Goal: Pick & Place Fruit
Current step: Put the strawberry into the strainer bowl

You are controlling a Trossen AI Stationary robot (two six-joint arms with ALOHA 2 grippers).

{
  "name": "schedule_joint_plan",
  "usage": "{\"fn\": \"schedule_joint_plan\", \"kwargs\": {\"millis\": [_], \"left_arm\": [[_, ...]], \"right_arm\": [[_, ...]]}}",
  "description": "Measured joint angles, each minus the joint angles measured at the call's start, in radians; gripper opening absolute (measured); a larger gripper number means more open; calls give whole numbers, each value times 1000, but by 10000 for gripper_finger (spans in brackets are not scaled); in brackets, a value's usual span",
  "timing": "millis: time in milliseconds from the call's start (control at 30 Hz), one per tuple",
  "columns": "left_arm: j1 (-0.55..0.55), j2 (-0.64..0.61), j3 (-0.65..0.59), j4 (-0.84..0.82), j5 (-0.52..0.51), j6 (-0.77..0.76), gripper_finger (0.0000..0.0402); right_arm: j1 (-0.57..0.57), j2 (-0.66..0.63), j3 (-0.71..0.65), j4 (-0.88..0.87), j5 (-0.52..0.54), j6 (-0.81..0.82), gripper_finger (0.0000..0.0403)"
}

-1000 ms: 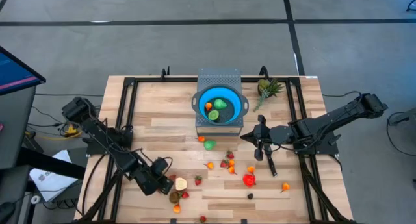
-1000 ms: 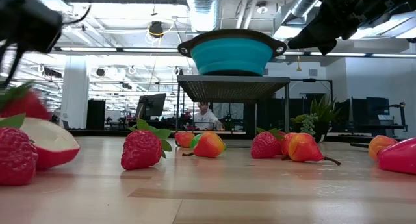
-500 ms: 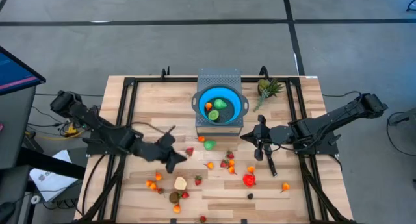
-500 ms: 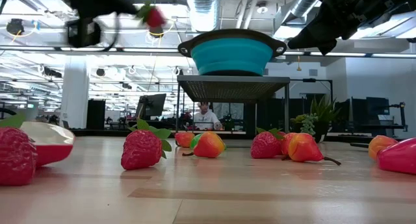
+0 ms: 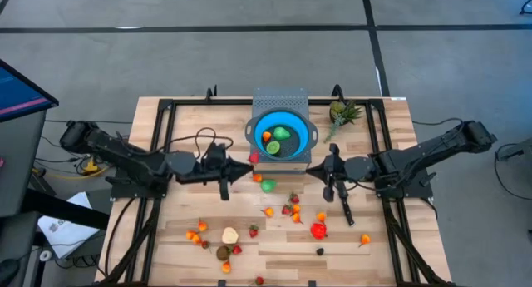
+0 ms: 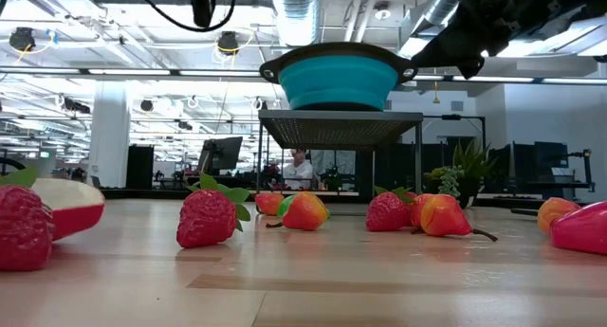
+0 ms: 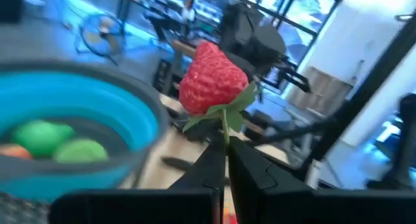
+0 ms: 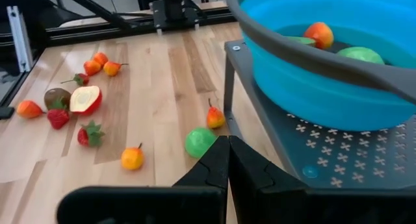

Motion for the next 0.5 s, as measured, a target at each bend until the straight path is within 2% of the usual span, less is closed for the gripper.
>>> {"fn": "schedule_joint_plan", "kwargs": {"millis": [400,500], "left_arm": [[95,1,10,23,-1,83,2],[122,1,38,30,47,129,2]], "right_arm": [[-37,0,0,-1,0,-53,0],[-40,0,0,-3,0,-57,0]]}}
